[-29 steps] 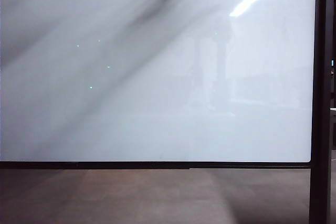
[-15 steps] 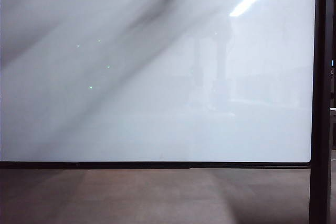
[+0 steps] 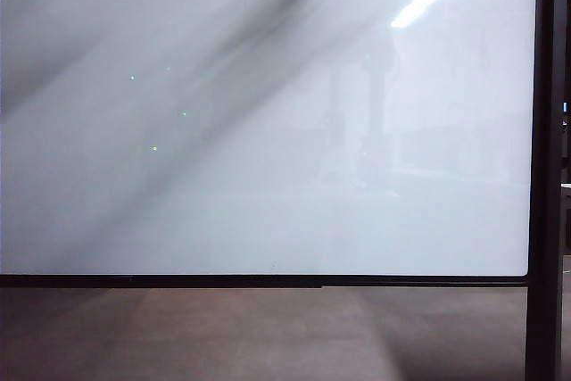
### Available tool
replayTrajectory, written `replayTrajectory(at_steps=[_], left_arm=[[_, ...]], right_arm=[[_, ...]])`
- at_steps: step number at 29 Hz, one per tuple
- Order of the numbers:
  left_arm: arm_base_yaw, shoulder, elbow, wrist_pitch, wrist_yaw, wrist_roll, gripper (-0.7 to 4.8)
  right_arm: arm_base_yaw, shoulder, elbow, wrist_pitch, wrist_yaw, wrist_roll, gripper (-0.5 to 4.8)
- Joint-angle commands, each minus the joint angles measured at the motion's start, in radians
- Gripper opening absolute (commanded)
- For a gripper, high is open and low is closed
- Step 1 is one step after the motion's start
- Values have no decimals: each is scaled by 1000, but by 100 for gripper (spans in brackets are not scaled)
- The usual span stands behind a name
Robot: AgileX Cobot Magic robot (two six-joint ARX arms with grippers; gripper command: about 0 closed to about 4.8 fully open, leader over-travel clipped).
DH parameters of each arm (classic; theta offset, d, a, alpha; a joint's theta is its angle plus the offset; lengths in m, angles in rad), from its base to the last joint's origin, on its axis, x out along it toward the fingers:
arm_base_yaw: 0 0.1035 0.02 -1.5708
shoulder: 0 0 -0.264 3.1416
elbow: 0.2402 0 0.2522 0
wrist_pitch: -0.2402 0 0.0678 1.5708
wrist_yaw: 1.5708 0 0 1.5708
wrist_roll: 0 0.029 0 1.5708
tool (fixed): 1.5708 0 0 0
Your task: Reach to the right to find the marker pen, pick it up, and write the number 2 on the whiteboard.
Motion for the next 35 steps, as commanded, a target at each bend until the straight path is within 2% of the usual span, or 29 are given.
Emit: replayTrajectory(at_steps=[1, 12, 17, 19, 35], left_arm=[[2, -2, 3, 9, 4, 2, -5], [2, -2, 3, 9, 4, 2, -5], [2, -2, 3, 9, 3, 2, -5], [2, -2, 3, 9, 3, 2, -5], [2, -2, 3, 8, 4, 1, -5]], right_arm=[[3, -7, 6, -21, 0, 6, 40], [3, -29, 6, -65, -3, 7, 40], [3, -53, 6, -71, -70, 7, 40], [2, -52, 6, -77, -131, 7, 39], [-1, -14, 6, -35, -123, 5, 40]])
